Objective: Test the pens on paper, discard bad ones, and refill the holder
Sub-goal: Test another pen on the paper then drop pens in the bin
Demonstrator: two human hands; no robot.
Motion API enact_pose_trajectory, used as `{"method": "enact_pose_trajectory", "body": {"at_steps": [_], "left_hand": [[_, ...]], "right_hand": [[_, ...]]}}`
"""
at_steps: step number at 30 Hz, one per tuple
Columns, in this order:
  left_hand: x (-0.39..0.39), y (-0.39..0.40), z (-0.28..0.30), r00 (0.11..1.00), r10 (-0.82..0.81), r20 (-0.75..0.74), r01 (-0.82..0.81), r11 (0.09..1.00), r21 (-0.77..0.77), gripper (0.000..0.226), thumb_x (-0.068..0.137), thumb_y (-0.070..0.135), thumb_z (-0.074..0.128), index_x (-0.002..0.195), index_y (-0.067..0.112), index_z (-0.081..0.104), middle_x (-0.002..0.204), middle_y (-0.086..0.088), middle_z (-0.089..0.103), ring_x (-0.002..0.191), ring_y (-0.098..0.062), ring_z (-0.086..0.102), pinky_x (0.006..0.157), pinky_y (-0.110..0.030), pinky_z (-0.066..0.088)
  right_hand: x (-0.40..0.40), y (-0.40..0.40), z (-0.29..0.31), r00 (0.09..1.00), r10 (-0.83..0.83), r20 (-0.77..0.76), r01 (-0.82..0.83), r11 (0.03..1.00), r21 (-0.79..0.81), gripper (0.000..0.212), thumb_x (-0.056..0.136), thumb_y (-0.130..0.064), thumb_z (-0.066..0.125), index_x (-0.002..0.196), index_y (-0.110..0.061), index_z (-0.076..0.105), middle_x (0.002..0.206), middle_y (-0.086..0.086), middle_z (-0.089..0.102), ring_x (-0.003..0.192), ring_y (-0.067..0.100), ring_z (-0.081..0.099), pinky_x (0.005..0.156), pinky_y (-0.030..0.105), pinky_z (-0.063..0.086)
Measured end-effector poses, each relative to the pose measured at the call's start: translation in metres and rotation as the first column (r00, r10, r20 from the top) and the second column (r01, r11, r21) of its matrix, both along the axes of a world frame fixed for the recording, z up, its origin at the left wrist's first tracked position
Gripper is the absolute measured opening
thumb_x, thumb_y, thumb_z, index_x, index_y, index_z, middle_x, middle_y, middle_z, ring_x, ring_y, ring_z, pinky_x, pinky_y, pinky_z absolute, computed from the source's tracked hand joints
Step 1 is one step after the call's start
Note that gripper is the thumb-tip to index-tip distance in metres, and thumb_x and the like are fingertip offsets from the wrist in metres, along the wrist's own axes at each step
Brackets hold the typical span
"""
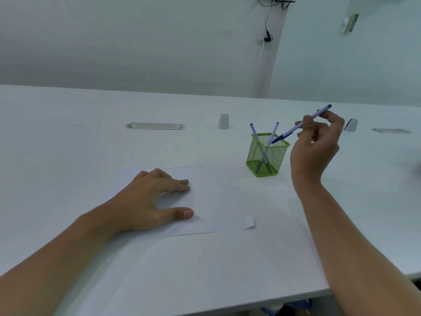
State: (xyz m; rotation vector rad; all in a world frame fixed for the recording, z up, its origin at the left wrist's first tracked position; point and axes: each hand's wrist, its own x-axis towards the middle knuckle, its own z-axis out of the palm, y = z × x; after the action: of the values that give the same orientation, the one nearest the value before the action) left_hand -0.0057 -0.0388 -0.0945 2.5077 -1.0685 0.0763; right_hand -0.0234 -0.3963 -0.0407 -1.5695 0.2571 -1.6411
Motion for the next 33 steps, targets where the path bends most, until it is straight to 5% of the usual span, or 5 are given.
{"method": "enact_pose_trajectory", "body": {"at_steps": [7, 14, 19, 25, 33], "left_hand": [[-0.008, -0.006, 0.004, 0.997, -0.002, 0.077, 0.004, 1.000, -0.022, 0.085, 0.076, 0.096, 0.043, 0.142, 0.045, 0.057, 0.139, 0.045, 0.050, 0.134, 0.013, 0.036, 0.112, -0.019, 0.023], [-0.038, -0.039, 0.016, 0.989, -0.022, 0.147, 0.042, 0.990, -0.135, 0.077, 0.081, 0.089, 0.048, 0.139, 0.040, 0.061, 0.139, 0.038, 0.056, 0.133, 0.006, 0.044, 0.115, -0.031, 0.029], [-0.068, -0.085, 0.020, 0.980, -0.090, 0.176, 0.114, 0.985, -0.131, 0.079, 0.083, 0.089, 0.045, 0.141, 0.038, 0.060, 0.143, 0.035, 0.055, 0.130, 0.006, 0.046, 0.114, -0.029, 0.030], [-0.112, -0.161, 0.023, 0.963, -0.201, 0.179, 0.232, 0.958, -0.167, 0.077, 0.084, 0.088, 0.047, 0.143, 0.040, 0.058, 0.143, 0.035, 0.054, 0.130, 0.010, 0.043, 0.113, -0.022, 0.026], [-0.184, -0.265, 0.018, 0.893, -0.405, 0.195, 0.434, 0.891, -0.136, 0.077, 0.085, 0.087, 0.048, 0.144, 0.039, 0.058, 0.145, 0.033, 0.054, 0.129, 0.006, 0.046, 0.112, -0.026, 0.029]], "right_hand": [[-0.008, -0.004, 0.005, 0.997, 0.019, 0.080, -0.024, 0.998, 0.059, 0.015, 0.108, -0.026, 0.053, 0.119, -0.017, 0.046, 0.087, 0.015, 0.076, 0.066, 0.012, 0.068, 0.069, 0.033, 0.061], [-0.035, -0.008, 0.002, 0.997, 0.024, 0.076, -0.035, 0.989, 0.143, 0.020, 0.109, -0.024, 0.053, 0.122, -0.009, 0.051, 0.084, 0.010, 0.075, 0.065, 0.013, 0.070, 0.073, 0.039, 0.062], [-0.074, -0.018, 0.001, 0.996, 0.037, 0.085, -0.049, 0.987, 0.151, 0.023, 0.109, -0.021, 0.055, 0.124, -0.004, 0.052, 0.087, 0.012, 0.077, 0.065, 0.013, 0.071, 0.072, 0.022, 0.057], [-0.145, -0.056, -0.006, 0.999, 0.006, 0.040, -0.011, 0.992, 0.127, 0.022, 0.109, -0.020, 0.055, 0.125, -0.004, 0.053, 0.085, 0.008, 0.076, 0.067, 0.018, 0.070, 0.074, 0.024, 0.056], [-0.259, -0.134, -0.005, 0.990, -0.137, 0.008, 0.137, 0.988, 0.069, 0.018, 0.109, -0.023, 0.056, 0.121, -0.011, 0.054, 0.078, 0.003, 0.073, 0.071, 0.023, 0.071, 0.080, 0.047, 0.060]]}}
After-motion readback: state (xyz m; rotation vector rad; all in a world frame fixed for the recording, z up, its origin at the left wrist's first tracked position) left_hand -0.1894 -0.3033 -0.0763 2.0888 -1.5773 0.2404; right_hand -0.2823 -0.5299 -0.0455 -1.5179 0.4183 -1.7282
